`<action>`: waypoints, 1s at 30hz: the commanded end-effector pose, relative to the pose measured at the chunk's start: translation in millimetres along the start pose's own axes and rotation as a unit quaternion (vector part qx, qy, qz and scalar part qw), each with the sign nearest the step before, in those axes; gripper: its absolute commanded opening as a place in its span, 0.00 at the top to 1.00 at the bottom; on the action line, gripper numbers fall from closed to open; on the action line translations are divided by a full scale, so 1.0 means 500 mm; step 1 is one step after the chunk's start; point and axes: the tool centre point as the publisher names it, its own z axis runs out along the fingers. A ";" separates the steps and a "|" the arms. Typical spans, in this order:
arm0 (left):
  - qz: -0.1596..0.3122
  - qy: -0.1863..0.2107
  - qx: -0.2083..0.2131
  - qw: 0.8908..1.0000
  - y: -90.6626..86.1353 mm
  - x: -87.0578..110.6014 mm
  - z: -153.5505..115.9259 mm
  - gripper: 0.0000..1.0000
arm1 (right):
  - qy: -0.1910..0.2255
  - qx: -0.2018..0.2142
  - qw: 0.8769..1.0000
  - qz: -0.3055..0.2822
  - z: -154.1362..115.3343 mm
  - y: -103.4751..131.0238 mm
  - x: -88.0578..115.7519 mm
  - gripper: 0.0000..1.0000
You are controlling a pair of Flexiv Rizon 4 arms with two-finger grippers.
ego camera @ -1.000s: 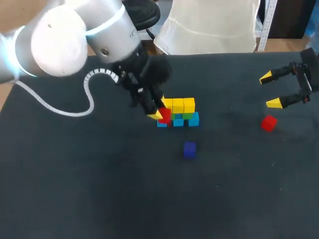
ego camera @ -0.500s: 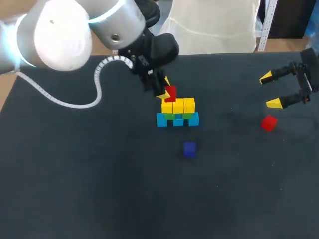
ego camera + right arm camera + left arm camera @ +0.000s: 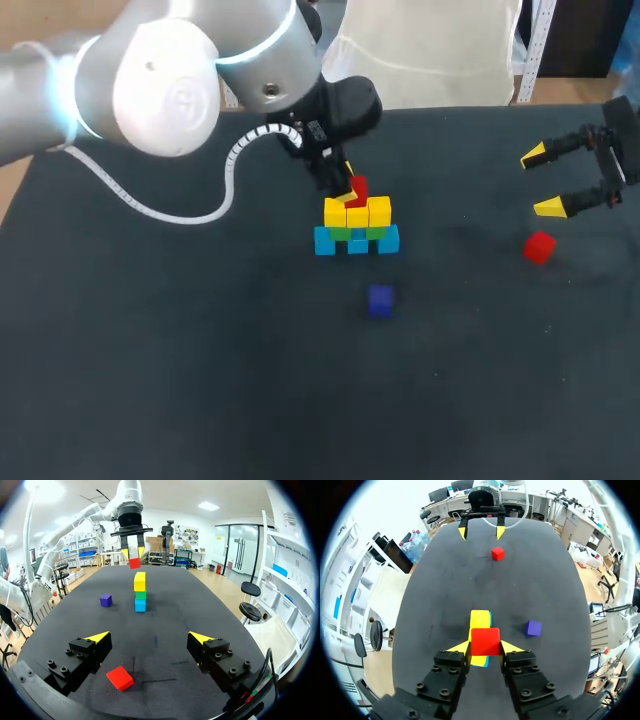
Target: Place the blue cubes, place green cubes on the blue cubes, place the yellow cubes on the green cubes, then place the red cubes on the yellow cubes, and place purple cube on the red cubes.
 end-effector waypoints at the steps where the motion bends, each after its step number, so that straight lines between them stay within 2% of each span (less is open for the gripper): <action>1: 0.000 -0.002 -0.005 1.000 -0.001 0.013 -0.003 1.00 | -0.001 -0.001 1.000 -0.001 0.000 -0.001 0.001 0.00; 30: 0.022 0.002 0.012 1.000 0.006 0.027 0.024 1.00 | -0.001 -0.001 1.000 -0.001 0.000 -0.001 0.001 0.00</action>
